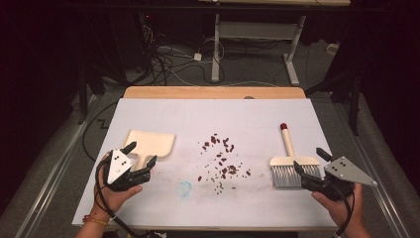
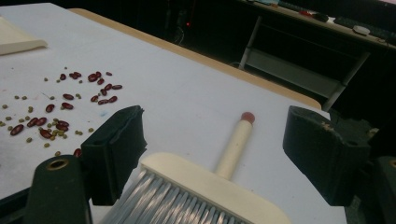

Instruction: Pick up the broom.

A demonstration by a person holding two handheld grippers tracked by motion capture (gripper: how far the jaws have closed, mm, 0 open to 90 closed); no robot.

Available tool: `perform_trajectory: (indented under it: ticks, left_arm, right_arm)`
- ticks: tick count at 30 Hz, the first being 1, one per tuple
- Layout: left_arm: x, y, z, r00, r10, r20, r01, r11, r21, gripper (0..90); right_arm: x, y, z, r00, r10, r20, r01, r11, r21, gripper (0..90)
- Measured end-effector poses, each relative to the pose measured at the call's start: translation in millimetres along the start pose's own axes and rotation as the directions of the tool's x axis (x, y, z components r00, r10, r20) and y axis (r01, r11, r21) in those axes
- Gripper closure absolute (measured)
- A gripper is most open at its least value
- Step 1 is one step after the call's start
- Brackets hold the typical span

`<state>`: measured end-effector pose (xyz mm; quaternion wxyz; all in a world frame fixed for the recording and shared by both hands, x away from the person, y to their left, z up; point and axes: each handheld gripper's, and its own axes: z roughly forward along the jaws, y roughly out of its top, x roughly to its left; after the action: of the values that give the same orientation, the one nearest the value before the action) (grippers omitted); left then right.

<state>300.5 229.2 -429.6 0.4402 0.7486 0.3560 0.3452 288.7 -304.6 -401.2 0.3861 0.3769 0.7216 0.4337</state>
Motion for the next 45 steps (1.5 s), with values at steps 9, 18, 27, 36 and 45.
perform_trajectory:
  ticks: [9,18,27,36,45]
  left_arm:
    - [-14.1,-4.9,11.4,0.9945,0.097,0.038,-0.1,0.9917,0.081,22.6]
    - [-16.1,-6.5,19.0,0.9925,0.108,0.058,-0.114,0.9872,0.112,22.9]
    - [-25.7,-7.2,18.6,0.9877,0.137,0.076,-0.147,0.9783,0.146,23.0]
    - [-24.2,-11.4,22.3,0.986,0.155,0.061,-0.164,0.9684,0.188,22.9]
    - [-23.8,-11.8,21.7,0.9822,0.185,0.036,-0.188,0.9633,0.191,22.7]
  right_arm:
    - [-0.9,-1.5,2.3,0.9999,0.013,0.011,-0.013,1.0,0.023,21.2]
    - [-11.2,0.6,26.2,0.9999,0.011,-0.002,-0.011,0.99,0.137,21.0]
    - [-42.1,25.1,79.9,0.9918,0.127,-0.016,-0.112,0.921,0.373,24.4]
    - [-56.7,8.5,153.7,0.9761,0.216,0.028,-0.19,0.784,0.592,36.1]
    - [-55.7,-5.7,175.1,0.9795,0.199,0.033,-0.174,0.753,0.635,58.5]
